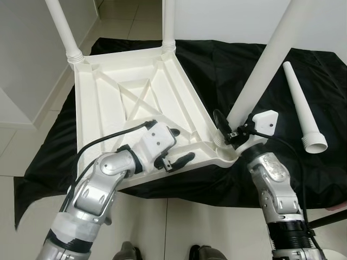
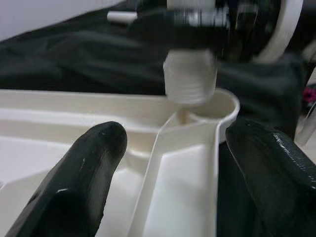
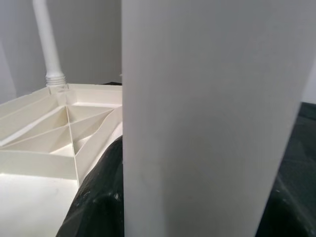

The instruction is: Building children table

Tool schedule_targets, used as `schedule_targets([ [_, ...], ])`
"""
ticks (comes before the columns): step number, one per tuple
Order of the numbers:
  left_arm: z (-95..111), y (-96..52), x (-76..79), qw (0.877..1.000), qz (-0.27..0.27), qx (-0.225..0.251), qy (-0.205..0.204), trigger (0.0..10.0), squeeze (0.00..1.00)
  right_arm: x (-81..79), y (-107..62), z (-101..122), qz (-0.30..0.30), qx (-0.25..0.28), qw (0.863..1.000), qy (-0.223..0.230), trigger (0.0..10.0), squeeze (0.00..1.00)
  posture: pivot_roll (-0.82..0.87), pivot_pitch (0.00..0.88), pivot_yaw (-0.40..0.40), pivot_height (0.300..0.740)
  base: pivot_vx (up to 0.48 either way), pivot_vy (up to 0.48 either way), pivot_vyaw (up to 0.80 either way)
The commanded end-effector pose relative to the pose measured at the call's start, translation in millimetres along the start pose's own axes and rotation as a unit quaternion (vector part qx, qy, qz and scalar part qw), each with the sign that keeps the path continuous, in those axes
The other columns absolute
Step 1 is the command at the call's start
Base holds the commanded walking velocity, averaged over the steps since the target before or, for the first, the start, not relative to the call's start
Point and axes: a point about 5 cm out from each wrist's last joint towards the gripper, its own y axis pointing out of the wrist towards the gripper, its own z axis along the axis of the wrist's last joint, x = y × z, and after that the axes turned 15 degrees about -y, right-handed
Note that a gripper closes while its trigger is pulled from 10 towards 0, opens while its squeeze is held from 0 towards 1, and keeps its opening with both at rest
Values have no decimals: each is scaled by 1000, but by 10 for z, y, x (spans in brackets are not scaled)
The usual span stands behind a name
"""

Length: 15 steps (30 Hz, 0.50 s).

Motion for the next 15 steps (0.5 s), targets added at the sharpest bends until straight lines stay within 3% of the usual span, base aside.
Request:
schedule_targets([
  [1, 14, -33, 36, 1000, 10, 8, -11, 10000, 0, -35, -78, -24, 17, -10, 1000, -7, 10000, 0, -54, 108, 3, 740, 0, 0, 0],
  [5, 41, -49, 171, 1000, -15, 21, -10, 10000, 0, -114, -205, -112, 42, -31, 999, -13, 10000, 0, -53, 112, 0, 740, 0, 0, 0],
  [15, 50, -41, 243, 999, -16, 25, -36, 10000, 0, -128, -308, -246, 62, -55, 996, -33, 10000, 0, -48, 125, -1, 740, 0, 0, 0],
])
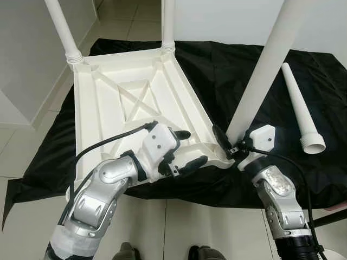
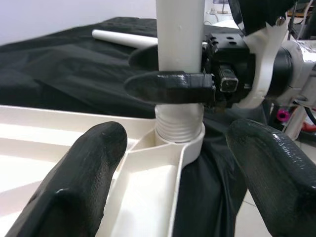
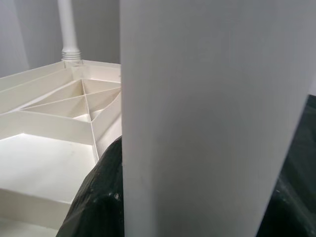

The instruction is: Building children table

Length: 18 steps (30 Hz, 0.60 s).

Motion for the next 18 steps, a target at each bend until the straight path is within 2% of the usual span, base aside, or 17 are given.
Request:
schedule_targets([
  [1, 14, 4, 23, 1000, 14, 6, -7, 10000, 0, -61, -72, -179, 23, -40, 999, -5, 10000, 0, -48, 129, 0, 740, 0, 0, 0],
  [8, 45, 3, 18, 1000, 22, 11, -14, 10000, 0, -126, -66, -235, 61, -37, 996, -50, 10000, 0, -45, 134, 4, 740, 0, 0, 0],
  [11, 46, 2, 20, 1000, 22, 11, -15, 10000, 0, -131, -67, -237, 63, -37, 996, -51, 10000, 0, -45, 134, 4, 740, 0, 0, 0],
  [16, 65, -10, 10, 999, 30, 10, -15, 10000, 0, -228, -100, -285, 103, -29, 992, -63, 10000, 0, -40, 139, 6, 740, 0, 0, 0],
  [18, 74, -14, 5, 999, 34, 10, -15, 10000, 0, -242, -106, -317, 105, -35, 993, -42, 10000, 0, -39, 139, 7, 740, 0, 0, 0],
])
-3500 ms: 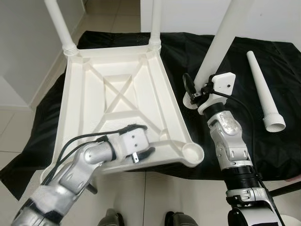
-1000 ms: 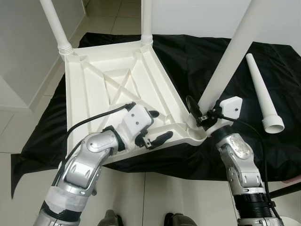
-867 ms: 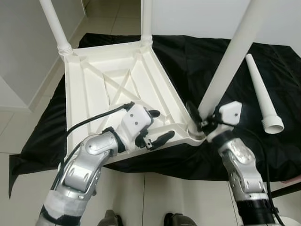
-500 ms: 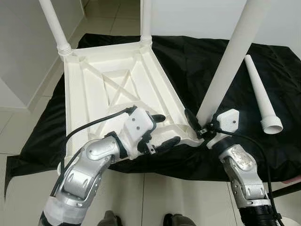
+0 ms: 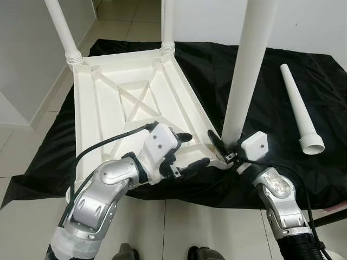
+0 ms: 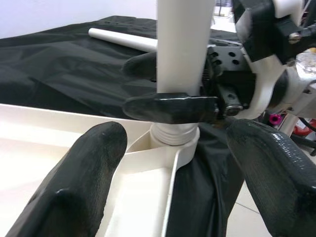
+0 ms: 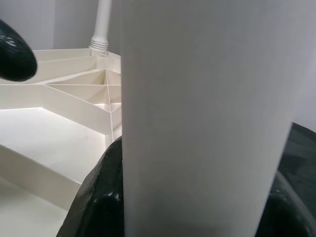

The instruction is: Building children table

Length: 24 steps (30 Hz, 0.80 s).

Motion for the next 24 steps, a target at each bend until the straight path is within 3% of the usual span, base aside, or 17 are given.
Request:
schedule_targets([
  [1, 42, -11, -21, 999, 34, 12, 3, 10000, 0, -179, -83, -208, 33, -54, 997, 54, 10000, 0, -41, 141, 11, 740, 0, 0, 0],
  [3, 44, -12, -21, 999, 34, 12, 2, 10000, 0, -184, -80, -214, 32, -53, 996, 67, 10000, 0, -41, 141, 11, 740, 0, 0, 0],
  [4, 54, -9, -21, 999, 34, 13, 2, 10000, 0, -170, -68, -225, 23, -56, 993, 100, 10000, 0, -41, 141, 10, 740, 0, 0, 0],
  [5, 54, -9, -21, 999, 34, 13, 2, 10000, 0, -170, -68, -225, 23, -56, 993, 100, 10000, 0, -41, 141, 10, 740, 0, 0, 0],
  [8, 72, -5, -31, 999, 34, 13, 7, 10000, 0, -133, -29, -242, 6, -61, 986, 158, 10000, 0, -41, 141, 10, 740, 0, 0, 0],
  [24, 108, -15, -53, 999, 42, 16, 11, 10000, 0, -144, -22, -303, -3, -78, 979, 189, 10000, 0, -38, 143, 3, 740, 0, 0, 0],
])
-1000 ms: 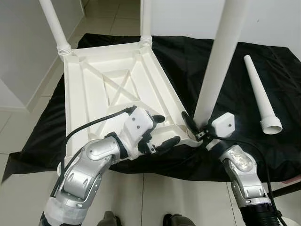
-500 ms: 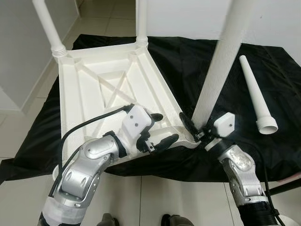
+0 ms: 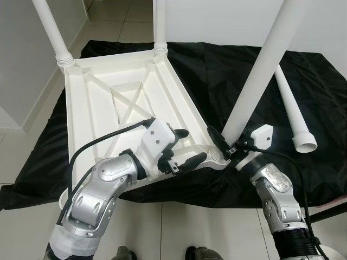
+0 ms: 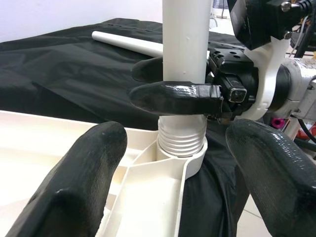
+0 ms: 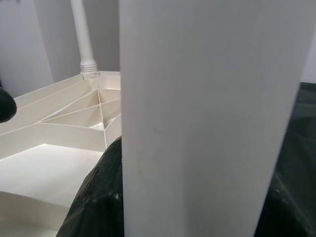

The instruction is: Building children table

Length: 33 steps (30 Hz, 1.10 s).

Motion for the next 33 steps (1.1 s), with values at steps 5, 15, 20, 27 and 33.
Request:
schedule_targets([
  [5, 116, -19, -32, 999, 33, 22, 12, 10000, 0, -175, -100, -96, 56, -22, 998, 34, 10000, 0, -37, 141, 3, 740, 0, 0, 0],
  [15, 282, -14, -49, 999, -8, 35, 16, 10000, 1000, -76, 49, 378, 148, 45, 988, -5, 10000, 0, -38, 128, 1, 740, 0, 0, 0],
  [20, 405, 22, -47, 998, -22, 51, 19, 10000, 714, -28, 81, 489, 182, 53, 982, -21, 10000, 0, -39, 119, -5, 740, 0, 0, 0],
  [27, 659, 50, -12, 994, -68, 88, 5, 10000, 0, 16, 88, 607, 256, 52, 964, -47, 10000, 0, -41, 103, -6, 740, 0, 0, 0],
  [33, 776, 59, 13, 990, -99, 98, 5, 10000, 0, 3, 69, 613, 314, 35, 947, -56, 10000, 0, -41, 99, -6, 740, 0, 0, 0],
])
